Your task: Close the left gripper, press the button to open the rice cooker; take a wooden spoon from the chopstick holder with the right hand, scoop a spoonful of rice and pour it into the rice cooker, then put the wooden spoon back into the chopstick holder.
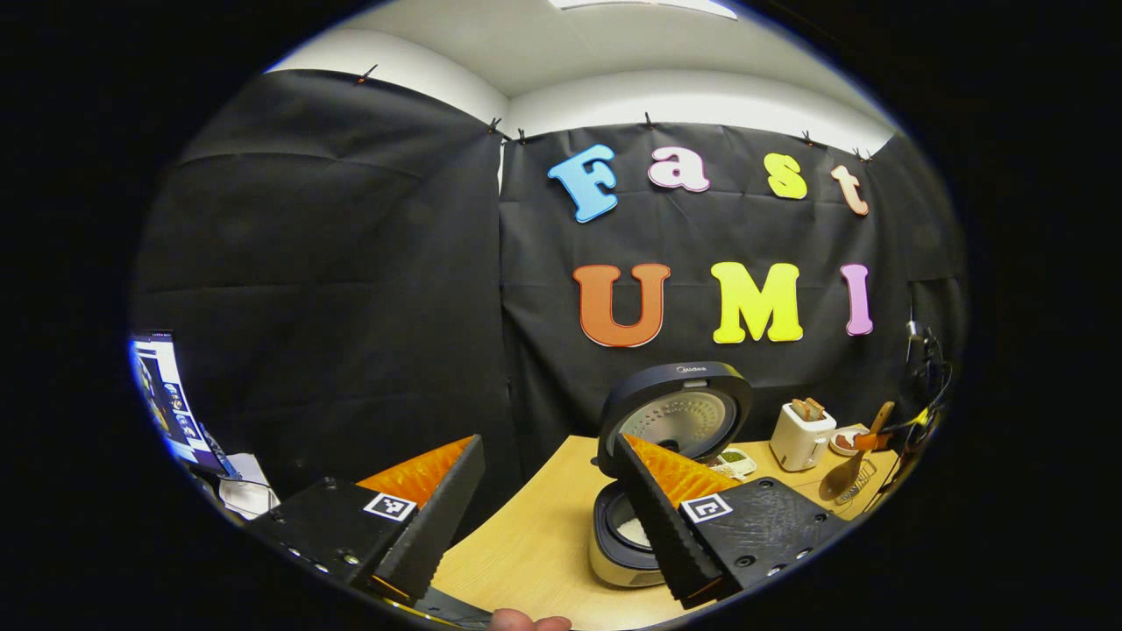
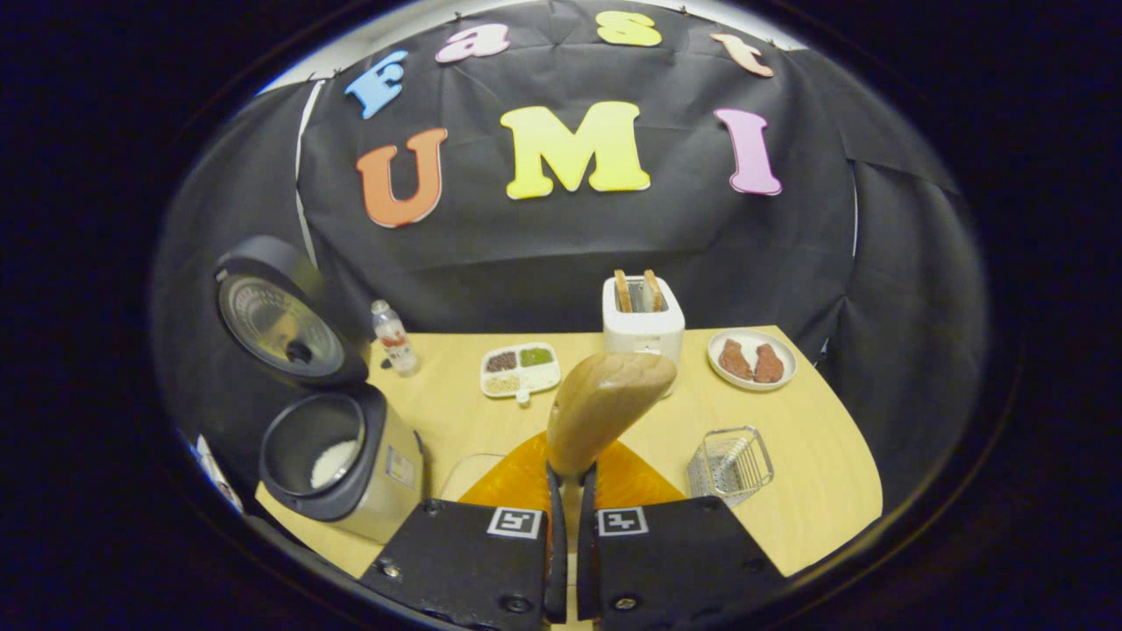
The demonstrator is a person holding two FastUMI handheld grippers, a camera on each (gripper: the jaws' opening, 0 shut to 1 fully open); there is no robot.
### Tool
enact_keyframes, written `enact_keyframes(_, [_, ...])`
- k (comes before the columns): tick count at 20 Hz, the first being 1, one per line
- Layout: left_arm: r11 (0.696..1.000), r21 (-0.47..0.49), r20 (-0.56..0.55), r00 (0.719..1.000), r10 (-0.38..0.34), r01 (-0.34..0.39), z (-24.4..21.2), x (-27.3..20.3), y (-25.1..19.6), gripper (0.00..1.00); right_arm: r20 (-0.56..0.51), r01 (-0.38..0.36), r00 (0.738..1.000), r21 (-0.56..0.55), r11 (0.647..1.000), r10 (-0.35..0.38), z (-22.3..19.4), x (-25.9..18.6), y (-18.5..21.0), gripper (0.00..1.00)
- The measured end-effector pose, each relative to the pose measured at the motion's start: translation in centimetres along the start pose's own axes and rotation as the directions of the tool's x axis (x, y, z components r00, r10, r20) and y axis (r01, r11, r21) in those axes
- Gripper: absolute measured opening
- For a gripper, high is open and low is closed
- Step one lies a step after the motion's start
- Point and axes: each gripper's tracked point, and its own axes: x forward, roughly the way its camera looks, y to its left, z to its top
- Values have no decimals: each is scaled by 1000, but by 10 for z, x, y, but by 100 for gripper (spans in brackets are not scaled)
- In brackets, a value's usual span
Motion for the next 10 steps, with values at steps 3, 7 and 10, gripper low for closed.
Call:
enact_keyframes(3, [1000,4,-24,1000,14,-14,-4,2,6,95,-22,63,998,-106,992,-66,-28,26,-10,10])
enact_keyframes(7, [999,-16,-41,999,29,-30,-4,3,11,94,41,118,993,-294,949,-111,-37,42,-5,10])
enact_keyframes(10, [999,-8,-53,998,43,-43,-8,3,14,94,6,78,997,-263,962,-79,-56,53,16,10])
